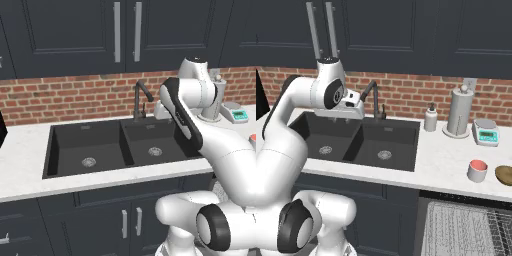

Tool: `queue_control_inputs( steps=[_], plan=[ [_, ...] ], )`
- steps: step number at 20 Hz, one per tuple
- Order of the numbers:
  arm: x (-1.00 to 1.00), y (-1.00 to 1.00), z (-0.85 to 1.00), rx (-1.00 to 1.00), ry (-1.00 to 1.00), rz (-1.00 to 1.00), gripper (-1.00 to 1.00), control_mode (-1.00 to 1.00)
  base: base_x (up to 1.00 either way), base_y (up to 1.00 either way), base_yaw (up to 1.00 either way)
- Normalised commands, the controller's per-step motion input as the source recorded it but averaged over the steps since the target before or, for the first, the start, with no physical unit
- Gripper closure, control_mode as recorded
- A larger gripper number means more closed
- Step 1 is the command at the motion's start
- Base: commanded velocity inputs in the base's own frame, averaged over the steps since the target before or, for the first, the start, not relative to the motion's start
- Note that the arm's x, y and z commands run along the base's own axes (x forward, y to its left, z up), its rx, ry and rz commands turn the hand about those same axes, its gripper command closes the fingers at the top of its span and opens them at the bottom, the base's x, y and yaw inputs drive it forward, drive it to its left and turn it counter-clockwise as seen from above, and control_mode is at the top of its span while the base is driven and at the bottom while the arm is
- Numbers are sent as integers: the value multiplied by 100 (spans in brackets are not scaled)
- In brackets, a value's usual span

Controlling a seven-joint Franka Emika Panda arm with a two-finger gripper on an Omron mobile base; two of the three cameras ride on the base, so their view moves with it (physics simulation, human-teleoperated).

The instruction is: Pick up the cup and bowl from the counter, place them in the dishwasher, and close the dishwasher door.

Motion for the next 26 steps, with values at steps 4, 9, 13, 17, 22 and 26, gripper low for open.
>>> queue_control_inputs(
  steps=[4,9,13,17,22,26],
  plan=[
    [0,0,0,0,0,0,-100,100,0,0,0],
    [0,0,0,0,0,0,-100,100,-1,2,-6],
    [0,0,0,0,0,0,-100,100,-2,15,-29],
    [0,0,0,0,0,0,-100,100,-3,9,-39],
    [0,0,0,0,0,0,-100,100,-18,41,-64],
    [0,0,0,0,0,0,-100,100,-19,28,-66]
  ],
)
